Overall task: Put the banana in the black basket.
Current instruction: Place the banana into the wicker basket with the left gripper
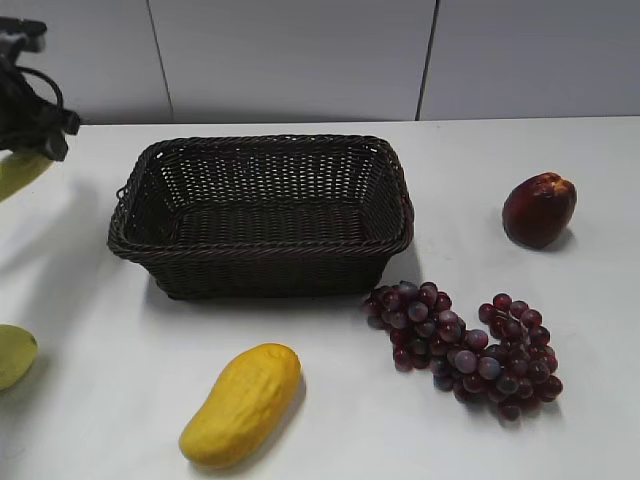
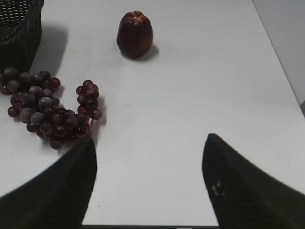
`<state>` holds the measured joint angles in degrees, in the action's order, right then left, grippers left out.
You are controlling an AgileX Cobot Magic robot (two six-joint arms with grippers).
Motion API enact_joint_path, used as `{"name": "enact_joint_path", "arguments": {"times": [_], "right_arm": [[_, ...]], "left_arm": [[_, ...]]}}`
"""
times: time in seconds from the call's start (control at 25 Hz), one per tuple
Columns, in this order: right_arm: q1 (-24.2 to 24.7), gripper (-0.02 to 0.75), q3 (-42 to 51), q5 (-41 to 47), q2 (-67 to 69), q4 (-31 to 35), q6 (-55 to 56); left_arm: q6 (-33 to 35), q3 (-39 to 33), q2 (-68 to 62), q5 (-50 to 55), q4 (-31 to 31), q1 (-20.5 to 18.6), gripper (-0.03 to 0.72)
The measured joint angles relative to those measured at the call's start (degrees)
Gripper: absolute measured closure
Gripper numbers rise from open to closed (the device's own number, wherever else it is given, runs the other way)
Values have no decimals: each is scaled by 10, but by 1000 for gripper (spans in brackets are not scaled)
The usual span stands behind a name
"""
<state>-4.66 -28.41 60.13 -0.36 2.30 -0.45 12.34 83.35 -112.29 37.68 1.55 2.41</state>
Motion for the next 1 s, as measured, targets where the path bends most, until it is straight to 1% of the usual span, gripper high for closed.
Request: {"name": "enact_joint_path", "arguments": {"times": [0.16, 0.28, 0.36, 0.48, 0.68, 0.84, 1.0], "right_arm": [[0, 183, 0, 0, 0, 0, 0], [0, 183, 0, 0, 0, 0, 0], [0, 183, 0, 0, 0, 0, 0], [0, 183, 0, 0, 0, 0, 0], [0, 183, 0, 0, 0, 0, 0], [0, 183, 0, 0, 0, 0, 0], [0, 183, 0, 0, 0, 0, 0]], "left_arm": [[0, 0, 61, 7, -1, 7, 267], [0, 0, 100, 9, -1, 30, 267], [0, 0, 118, 9, -1, 54, 267], [0, 0, 133, 9, -1, 100, 267], [0, 0, 134, -1, -1, 188, 267], [0, 0, 126, -35, -1, 253, 267], [0, 0, 107, -65, -7, 294, 267]]}}
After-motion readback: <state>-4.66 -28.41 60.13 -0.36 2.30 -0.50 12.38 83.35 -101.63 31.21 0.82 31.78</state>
